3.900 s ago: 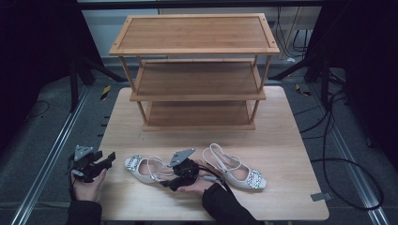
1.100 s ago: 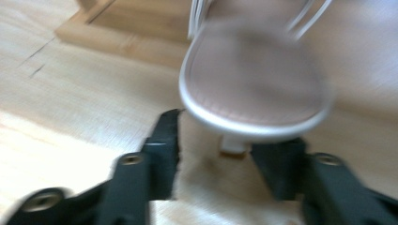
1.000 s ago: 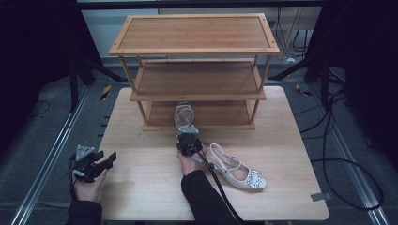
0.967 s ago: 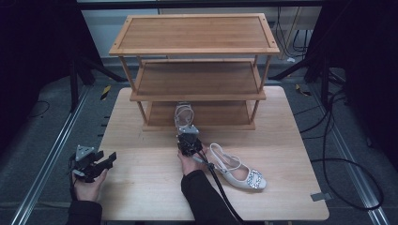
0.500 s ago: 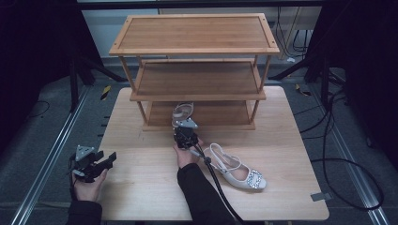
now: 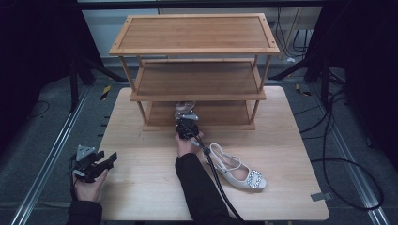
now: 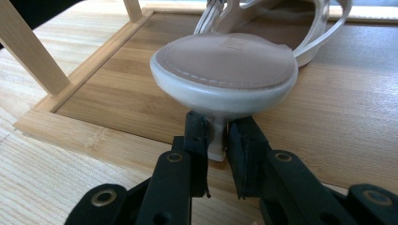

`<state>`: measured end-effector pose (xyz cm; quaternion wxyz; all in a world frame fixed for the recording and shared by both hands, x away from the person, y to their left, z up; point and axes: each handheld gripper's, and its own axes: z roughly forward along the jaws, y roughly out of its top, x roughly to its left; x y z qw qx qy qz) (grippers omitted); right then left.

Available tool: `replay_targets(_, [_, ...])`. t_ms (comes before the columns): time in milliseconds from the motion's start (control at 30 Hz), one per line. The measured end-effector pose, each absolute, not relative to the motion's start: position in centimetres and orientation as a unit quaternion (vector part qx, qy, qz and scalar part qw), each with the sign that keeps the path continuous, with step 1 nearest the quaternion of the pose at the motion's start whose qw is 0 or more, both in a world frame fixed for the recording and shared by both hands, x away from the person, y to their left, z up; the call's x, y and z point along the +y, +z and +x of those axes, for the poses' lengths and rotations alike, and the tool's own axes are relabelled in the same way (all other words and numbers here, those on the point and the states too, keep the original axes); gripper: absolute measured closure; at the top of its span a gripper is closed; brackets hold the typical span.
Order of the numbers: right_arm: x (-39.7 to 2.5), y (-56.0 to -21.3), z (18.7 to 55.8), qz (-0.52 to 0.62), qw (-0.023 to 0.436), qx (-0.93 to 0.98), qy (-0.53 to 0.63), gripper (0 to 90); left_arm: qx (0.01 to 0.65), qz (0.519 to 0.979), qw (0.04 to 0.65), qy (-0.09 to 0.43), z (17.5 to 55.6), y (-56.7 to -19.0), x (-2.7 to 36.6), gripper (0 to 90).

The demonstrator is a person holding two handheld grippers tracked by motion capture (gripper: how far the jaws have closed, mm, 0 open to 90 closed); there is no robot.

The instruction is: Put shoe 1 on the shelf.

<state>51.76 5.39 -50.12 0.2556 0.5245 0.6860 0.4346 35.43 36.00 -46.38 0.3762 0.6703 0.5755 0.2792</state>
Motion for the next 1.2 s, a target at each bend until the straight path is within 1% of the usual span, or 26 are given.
replay_targets(167, [5.6, -50.4, 51.8, 0.525, 0.257, 0.690, 0.426, 77.2, 0.573, 0.672, 0.376, 0.280, 35.4, -46.4, 36.0, 43.6])
replay_targets(200, [5.5, -50.3, 51.7, 0.529, 0.262, 0.689, 0.420, 66.2, 0.573, 0.672, 0.376, 0.280, 35.4, -46.4, 36.0, 43.1])
replay_targets(233, [5.5, -50.3, 51.7, 0.529, 0.262, 0.689, 0.420, 66.2, 0.573, 0.672, 0.376, 0.280, 35.4, -46.4, 36.0, 43.1])
replay_targets(267, [5.2, -50.1, 51.4, 0.530, 0.269, 0.685, 0.421, 55.4, 0.573, 0.672, 0.376, 0.280, 35.5, -46.4, 36.0, 42.7])
replay_targets(300, [5.2, -50.1, 51.4, 0.530, 0.269, 0.685, 0.421, 55.4, 0.573, 0.672, 0.376, 0.280, 35.5, -46.5, 36.0, 42.7])
replay_targets(400, [4.6, -49.2, 50.1, 0.525, 0.273, 0.678, 0.437, 41.7, 0.570, 0.674, 0.376, 0.282, 35.5, -46.6, 35.9, 41.6])
replay_targets(500, [4.0, -48.3, 48.7, 0.523, 0.264, 0.673, 0.451, 34.2, 0.563, 0.680, 0.372, 0.288, 35.5, -46.5, 35.7, 41.4])
replay_targets(533, [3.7, -47.7, 47.8, 0.523, 0.253, 0.668, 0.465, 31.9, 0.561, 0.681, 0.371, 0.289, 35.5, -46.5, 35.6, 42.3])
replay_targets(600, [3.4, -47.0, 46.8, 0.515, 0.242, 0.668, 0.480, 30.0, 0.556, 0.683, 0.371, 0.295, 35.5, -46.4, 35.4, 43.5])
replay_targets(633, [3.3, -46.0, 45.6, 0.500, 0.241, 0.674, 0.487, 29.1, 0.555, 0.684, 0.370, 0.296, 35.5, -46.4, 35.3, 44.0])
replay_targets(700, [3.1, -45.6, 45.2, 0.494, 0.243, 0.675, 0.491, 28.9, 0.554, 0.685, 0.371, 0.294, 35.4, -46.4, 35.2, 44.2])
replay_targets(733, [2.9, -45.0, 44.6, 0.487, 0.239, 0.677, 0.498, 28.4, 0.553, 0.686, 0.372, 0.291, 35.4, -46.4, 35.2, 46.0])
replay_targets(833, [2.2, -43.6, 43.4, 0.466, 0.238, 0.686, 0.505, 27.9, 0.548, 0.689, 0.376, 0.290, 35.4, -46.3, 34.9, 46.4])
replay_targets(867, [1.2, -42.5, 42.5, 0.448, 0.234, 0.697, 0.508, 27.8, 0.546, 0.690, 0.378, 0.288, 35.4, -46.2, 34.9, 45.7])
replay_targets(933, [0.9, -42.2, 42.3, 0.443, 0.236, 0.701, 0.508, 27.6, 0.542, 0.690, 0.385, 0.288, 35.3, -46.1, 34.6, 45.4])
replay_targets(1067, [-2.3, -40.8, 41.1, 0.425, 0.224, 0.709, 0.516, 25.5, 0.524, 0.695, 0.402, 0.286, 35.2, -45.7, 33.8, 43.1])
replay_targets(1200, [-5.9, -40.6, 40.0, 0.423, 0.242, 0.717, 0.499, 24.7, 0.510, 0.704, 0.410, 0.276, 35.2, -45.2, 32.7, 40.4])
